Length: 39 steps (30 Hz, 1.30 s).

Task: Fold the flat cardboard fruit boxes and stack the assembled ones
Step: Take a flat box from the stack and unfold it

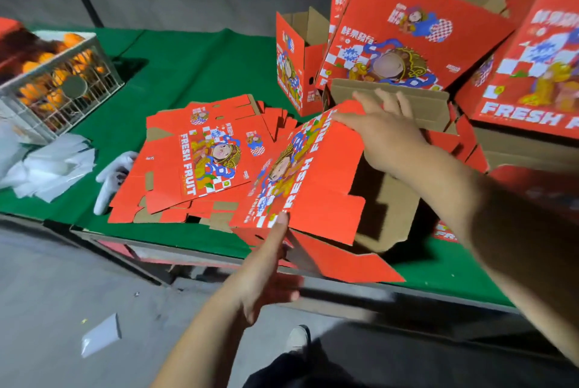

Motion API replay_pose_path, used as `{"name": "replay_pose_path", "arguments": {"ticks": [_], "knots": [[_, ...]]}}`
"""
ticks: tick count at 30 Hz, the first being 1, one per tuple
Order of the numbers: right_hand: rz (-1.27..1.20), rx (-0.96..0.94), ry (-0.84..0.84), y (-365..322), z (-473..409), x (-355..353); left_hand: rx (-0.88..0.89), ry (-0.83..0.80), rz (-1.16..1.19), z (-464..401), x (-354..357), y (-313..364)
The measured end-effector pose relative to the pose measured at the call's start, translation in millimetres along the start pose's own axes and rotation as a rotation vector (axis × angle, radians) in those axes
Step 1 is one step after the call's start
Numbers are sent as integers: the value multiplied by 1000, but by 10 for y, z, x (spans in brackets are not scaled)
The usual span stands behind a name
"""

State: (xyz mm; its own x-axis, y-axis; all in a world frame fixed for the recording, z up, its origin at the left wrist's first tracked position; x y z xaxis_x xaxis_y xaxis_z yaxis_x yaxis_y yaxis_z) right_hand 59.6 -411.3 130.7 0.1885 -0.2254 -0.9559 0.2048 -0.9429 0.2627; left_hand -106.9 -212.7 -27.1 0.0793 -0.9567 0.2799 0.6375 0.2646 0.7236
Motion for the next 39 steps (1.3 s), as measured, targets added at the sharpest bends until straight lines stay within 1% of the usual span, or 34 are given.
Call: {"name": "replay_pose_path", "arguments": {"ticks": [1, 2, 4, 5, 7, 8, 10, 12, 13, 16, 18, 19, 20, 22, 25, 26, 29, 30, 31, 32, 33, 34, 35, 36, 37, 38, 39], "knots": [[18, 19, 14, 35, -39, -44, 76, 18, -183, -22, -8, 61], [16, 27, 19, 54, -72, -75, 194, 18, -340, -43, 8, 161], [-47, 38, 17, 74, -141, -109, 431, 14, -561, -101, 83, 342], [-104, 49, 27, 87, -180, -127, 492, 34, -666, -159, 103, 380], [-218, 69, 85, 117, -267, -194, 565, 95, -847, -275, 147, 436], [-253, 68, 129, 125, -301, -243, 628, 104, -914, -310, 206, 490], [-303, 78, 231, 154, -337, -332, 763, 11, -971, -388, 411, 599], [-357, 134, 318, 175, -330, -377, 828, -137, -936, -483, 650, 686], [-366, 181, 337, 164, -319, -372, 844, -186, -903, -532, 758, 726], [-394, 368, 287, 66, -225, -235, 815, -246, -689, -693, 928, 776], [-459, 482, 287, -34, -83, -130, 761, -236, -550, -782, 936, 742], [-463, 534, 304, -84, 19, -87, 781, -194, -535, -804, 903, 738], [-471, 577, 316, -123, 121, -36, 828, -122, -571, -807, 854, 742], [-569, 644, 321, -166, 314, 97, 892, 3, -660, -773, 780, 730], [-738, 727, 338, -185, 632, 294, 916, 29, -679, -701, 786, 673], [-798, 695, 298, -273, 696, 363, 925, 23, -672, -671, 815, 660], [-1059, 471, 4, -783, 736, 636, 939, 9, -569, -663, 876, 697], [-1105, 449, -37, -833, 728, 671, 922, 15, -603, -689, 885, 700], [-1106, 469, -18, -757, 699, 672, 925, 13, -700, -698, 909, 702], [-1058, 502, 38, -603, 670, 639, 918, -16, -758, -714, 920, 685], [-1009, 520, 82, -441, 636, 586, 913, -71, -724, -730, 908, 675], [-955, 491, 123, -288, 588, 489, 886, -141, -637, -724, 901, 687], [-907, 419, 139, -159, 529, 394, 856, -205, -537, -729, 890, 711], [-880, 322, 126, -62, 479, 303, 852, -220, -445, -719, 859, 777], [-898, 210, 73, -21, 452, 224, 885, -158, -393, -716, 783, 892], [-901, 113, -8, -5, 458, 173, 933, -57, -365, -727, 658, 1025], [-860, 62, -62, 48, 470, 155, 966, 66, -316, -743, 482, 1161]]}}
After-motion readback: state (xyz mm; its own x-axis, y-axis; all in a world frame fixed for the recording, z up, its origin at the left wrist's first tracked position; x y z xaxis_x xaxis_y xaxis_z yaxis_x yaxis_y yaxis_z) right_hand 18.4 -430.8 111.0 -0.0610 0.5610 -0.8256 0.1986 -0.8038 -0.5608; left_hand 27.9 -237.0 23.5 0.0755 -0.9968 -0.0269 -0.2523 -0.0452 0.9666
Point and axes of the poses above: each hand's wrist, its own z-axis away from the middle knuckle, its own x-axis out of the palm, y = z × x, the point moved 9 cm from there along -z, towards the middle knuckle, and after that the axes turned 14 degrees about z, right-handed, at the moved point
